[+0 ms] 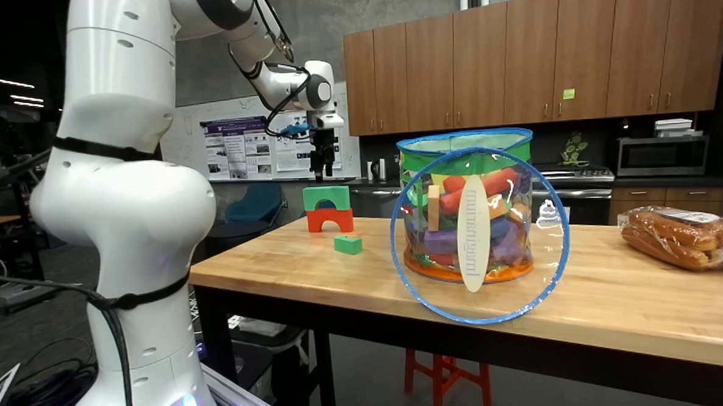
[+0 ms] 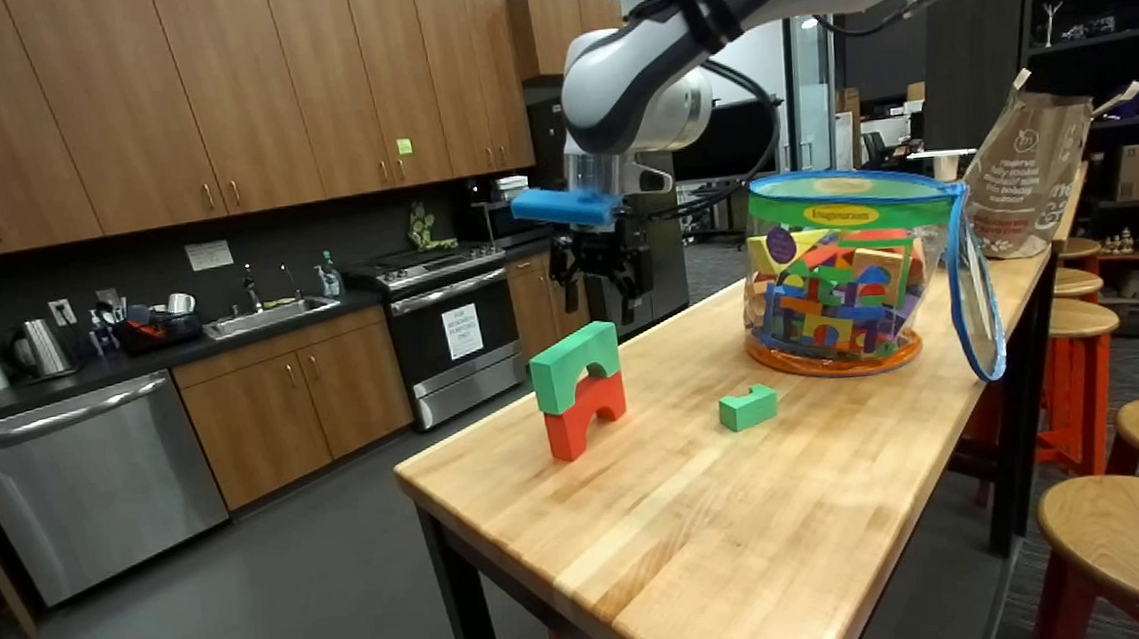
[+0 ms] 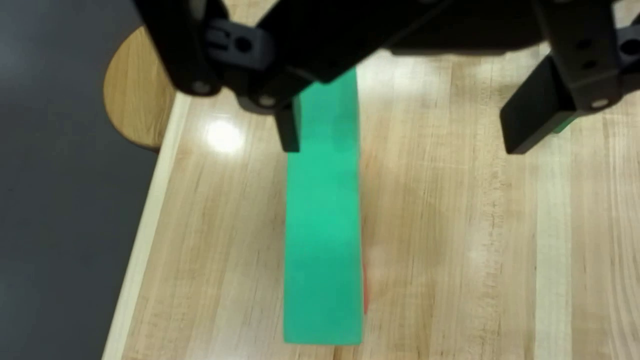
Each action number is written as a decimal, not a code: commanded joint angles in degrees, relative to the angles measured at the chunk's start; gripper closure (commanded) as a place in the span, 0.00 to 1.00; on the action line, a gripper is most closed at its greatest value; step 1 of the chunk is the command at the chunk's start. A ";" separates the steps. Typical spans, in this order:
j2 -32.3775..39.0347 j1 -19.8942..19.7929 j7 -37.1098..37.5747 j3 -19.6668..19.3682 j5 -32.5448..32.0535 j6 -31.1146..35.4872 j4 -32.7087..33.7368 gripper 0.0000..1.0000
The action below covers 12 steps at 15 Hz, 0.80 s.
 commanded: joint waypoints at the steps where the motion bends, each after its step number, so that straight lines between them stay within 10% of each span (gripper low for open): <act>1: -7.57 -1.42 -0.32 -0.16 0.58 4.23 -10.32 0.00; 12: -17.69 -5.69 -0.72 0.15 1.48 10.11 -29.52 0.00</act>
